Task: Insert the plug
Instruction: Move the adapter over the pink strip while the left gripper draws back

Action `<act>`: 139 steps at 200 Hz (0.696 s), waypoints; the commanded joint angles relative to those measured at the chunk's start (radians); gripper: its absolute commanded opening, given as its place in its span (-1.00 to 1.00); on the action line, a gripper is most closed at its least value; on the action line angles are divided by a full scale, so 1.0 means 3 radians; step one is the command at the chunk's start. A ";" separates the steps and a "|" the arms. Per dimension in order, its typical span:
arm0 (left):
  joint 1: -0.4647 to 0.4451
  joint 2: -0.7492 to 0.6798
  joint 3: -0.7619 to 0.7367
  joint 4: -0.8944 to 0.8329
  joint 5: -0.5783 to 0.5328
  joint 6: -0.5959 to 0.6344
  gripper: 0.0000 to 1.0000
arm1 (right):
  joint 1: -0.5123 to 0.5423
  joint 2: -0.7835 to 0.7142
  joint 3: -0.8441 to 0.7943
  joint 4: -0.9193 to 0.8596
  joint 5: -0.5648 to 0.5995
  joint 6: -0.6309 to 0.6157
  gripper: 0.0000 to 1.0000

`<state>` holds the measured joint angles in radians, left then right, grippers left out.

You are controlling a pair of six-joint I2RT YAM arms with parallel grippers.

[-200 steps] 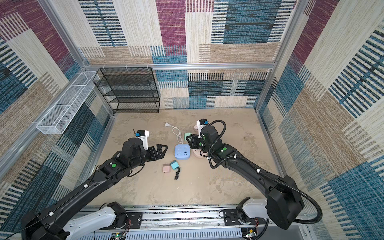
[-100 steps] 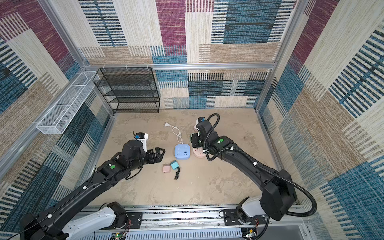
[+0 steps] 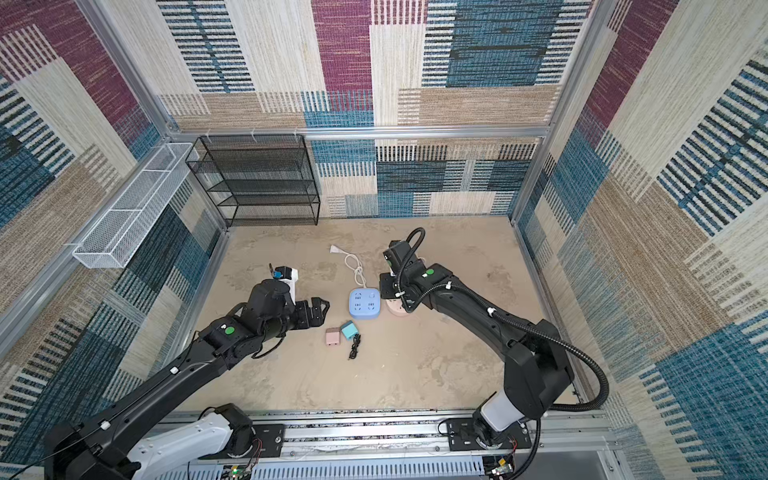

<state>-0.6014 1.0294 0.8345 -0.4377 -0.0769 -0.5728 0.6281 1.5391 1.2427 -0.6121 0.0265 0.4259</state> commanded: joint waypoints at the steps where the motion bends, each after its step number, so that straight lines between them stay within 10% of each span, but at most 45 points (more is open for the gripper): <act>1: 0.0001 -0.0012 -0.0008 -0.0031 -0.0070 0.0099 0.93 | 0.0003 0.0019 0.0034 -0.0015 -0.0017 -0.0064 -1.00; 139: 0.0005 -0.0127 -0.0052 -0.0028 -0.0055 0.0115 0.85 | -0.0002 0.0390 0.0263 -0.0224 -0.0213 -0.0189 -1.00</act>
<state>-0.5995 0.9920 0.8043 -0.4446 -0.0982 -0.5648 0.6281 1.6341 1.3041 -0.6609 -0.0193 0.3878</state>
